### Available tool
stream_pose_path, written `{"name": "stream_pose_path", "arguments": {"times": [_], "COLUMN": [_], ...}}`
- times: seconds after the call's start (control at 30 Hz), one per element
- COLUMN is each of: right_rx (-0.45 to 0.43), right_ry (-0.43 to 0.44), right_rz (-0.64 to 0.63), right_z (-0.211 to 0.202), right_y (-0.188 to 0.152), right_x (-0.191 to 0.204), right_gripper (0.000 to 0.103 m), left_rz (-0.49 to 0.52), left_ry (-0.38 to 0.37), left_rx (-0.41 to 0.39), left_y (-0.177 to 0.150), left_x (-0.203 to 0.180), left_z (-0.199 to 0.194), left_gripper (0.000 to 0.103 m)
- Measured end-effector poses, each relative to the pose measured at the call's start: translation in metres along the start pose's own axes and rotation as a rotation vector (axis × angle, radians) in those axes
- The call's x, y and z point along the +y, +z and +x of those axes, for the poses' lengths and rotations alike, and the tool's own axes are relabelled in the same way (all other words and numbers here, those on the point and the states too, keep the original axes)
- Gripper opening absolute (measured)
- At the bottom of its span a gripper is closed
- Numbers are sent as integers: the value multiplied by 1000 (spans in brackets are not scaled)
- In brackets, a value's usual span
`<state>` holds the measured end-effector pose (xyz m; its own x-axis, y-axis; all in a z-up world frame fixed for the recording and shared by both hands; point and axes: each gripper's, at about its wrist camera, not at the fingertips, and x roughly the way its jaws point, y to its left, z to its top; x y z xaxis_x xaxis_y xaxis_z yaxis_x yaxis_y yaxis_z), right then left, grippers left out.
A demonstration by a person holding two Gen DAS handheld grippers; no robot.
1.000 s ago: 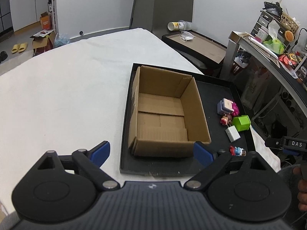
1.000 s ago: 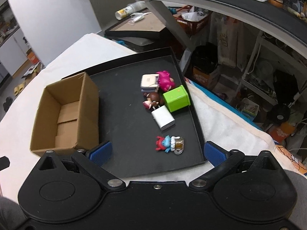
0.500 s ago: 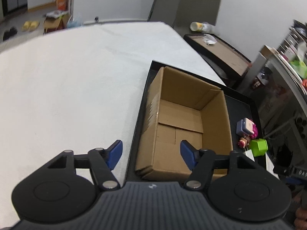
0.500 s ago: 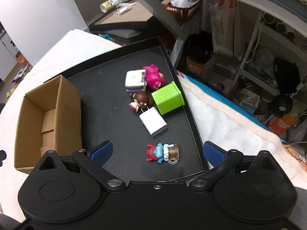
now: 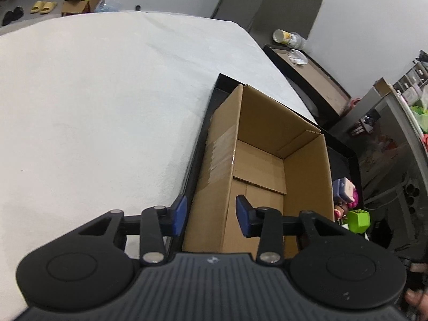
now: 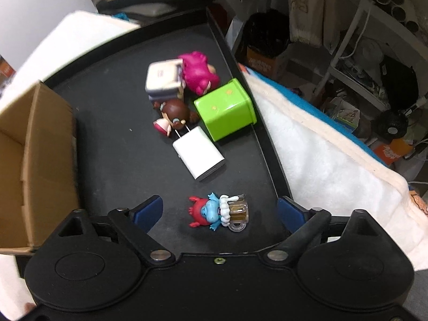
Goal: Organize rigid objects
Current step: 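Move the right gripper down over the red-and-blue figurine and grasp it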
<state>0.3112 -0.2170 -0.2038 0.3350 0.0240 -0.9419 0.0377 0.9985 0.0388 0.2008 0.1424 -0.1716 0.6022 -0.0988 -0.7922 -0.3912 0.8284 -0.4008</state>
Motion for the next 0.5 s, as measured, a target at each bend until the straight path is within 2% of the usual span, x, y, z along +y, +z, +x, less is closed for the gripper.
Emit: {"name": "stream_pose_path", "arguments": {"times": [0.17,0.33,0.43,0.5], "right_rx": [46,97,129,126], "right_ry": [-27,-87,-115,-90], "right_rz": [23,-7,-7,5], "right_z": [17,32,42,44], "right_y": [7,5,4,5], "right_x": [1,9,10,9], "right_gripper": [91,90,82,78], "left_rz": [24,5,-4,-5], "left_ry": [-2,-53,-68,-73], "left_rx": [-6,19,19,17], "left_y": [0,2,2,2], "left_x": [3,6,8,9], "left_z": [9,15,15,14], "left_gripper": [30,22,20,20]}}
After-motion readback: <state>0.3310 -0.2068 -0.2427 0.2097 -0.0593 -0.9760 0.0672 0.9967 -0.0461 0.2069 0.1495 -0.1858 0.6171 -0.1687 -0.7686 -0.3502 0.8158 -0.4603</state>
